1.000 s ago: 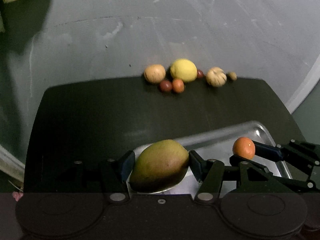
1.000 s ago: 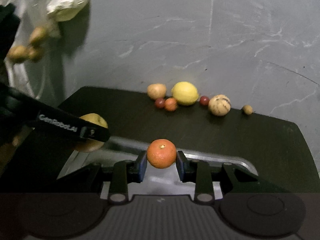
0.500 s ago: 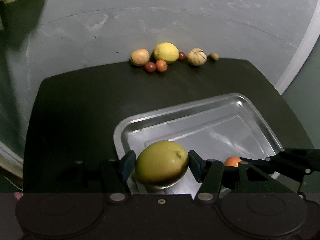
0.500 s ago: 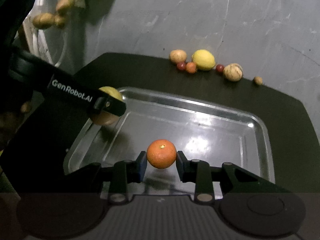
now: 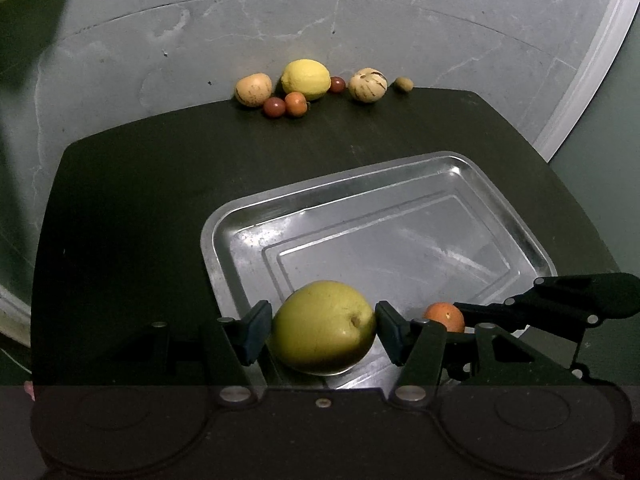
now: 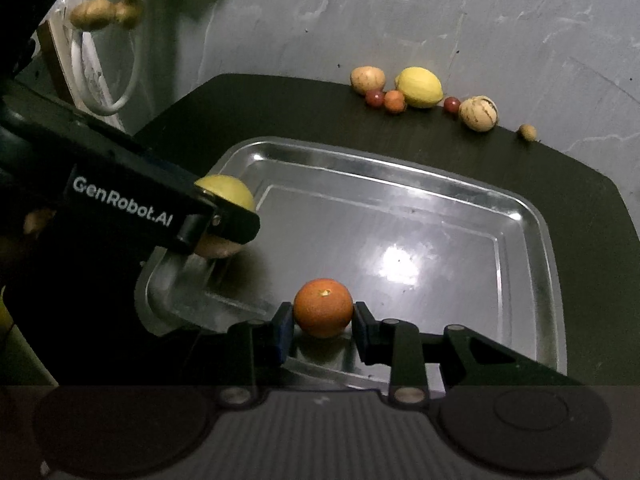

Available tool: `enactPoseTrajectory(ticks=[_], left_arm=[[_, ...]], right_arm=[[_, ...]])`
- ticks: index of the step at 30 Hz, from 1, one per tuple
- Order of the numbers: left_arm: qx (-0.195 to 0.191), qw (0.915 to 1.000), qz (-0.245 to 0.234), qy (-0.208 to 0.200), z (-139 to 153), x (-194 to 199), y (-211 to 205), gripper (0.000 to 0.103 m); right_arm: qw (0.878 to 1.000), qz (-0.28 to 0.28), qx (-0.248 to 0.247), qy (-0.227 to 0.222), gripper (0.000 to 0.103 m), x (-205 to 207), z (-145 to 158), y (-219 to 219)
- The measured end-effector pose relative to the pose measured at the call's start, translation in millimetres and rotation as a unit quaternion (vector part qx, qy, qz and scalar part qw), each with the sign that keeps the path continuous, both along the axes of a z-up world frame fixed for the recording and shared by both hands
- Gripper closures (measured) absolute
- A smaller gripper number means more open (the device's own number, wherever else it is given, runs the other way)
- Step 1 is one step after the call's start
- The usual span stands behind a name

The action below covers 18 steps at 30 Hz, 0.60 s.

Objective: Organize fruits
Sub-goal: 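Carry the tangerine and pear over the tray and open both tools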

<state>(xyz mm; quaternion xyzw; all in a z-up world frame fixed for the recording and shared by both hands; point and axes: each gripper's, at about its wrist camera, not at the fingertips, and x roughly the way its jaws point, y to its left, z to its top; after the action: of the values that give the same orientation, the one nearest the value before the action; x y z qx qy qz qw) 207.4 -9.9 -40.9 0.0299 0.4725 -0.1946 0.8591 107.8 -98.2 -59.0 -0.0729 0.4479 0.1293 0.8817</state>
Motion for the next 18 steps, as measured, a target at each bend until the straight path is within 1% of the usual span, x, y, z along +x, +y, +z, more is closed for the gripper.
enactPoseTrajectory(ticks=[12,14,18], left_arm=[[0.002,1.0000,-0.002,0.000,-0.7,-2.4,0.4,0.044],[0.003,1.0000,-0.004,0.001,-0.7,-2.7,0.5,0.044],[-0.008,0.9999,-0.013,0.003,0.2,-3.0,2.2,0.044]], right_arm=[[1.000,-0.002,0.004,0.010,0.067,1.6,-4.0,-0.4],[1.000,-0.003,0.005,0.010,0.065,0.8,-4.0,-0.2],[1.000,-0.003,0.009,0.011,0.054,-0.3,-4.5,-1.7]])
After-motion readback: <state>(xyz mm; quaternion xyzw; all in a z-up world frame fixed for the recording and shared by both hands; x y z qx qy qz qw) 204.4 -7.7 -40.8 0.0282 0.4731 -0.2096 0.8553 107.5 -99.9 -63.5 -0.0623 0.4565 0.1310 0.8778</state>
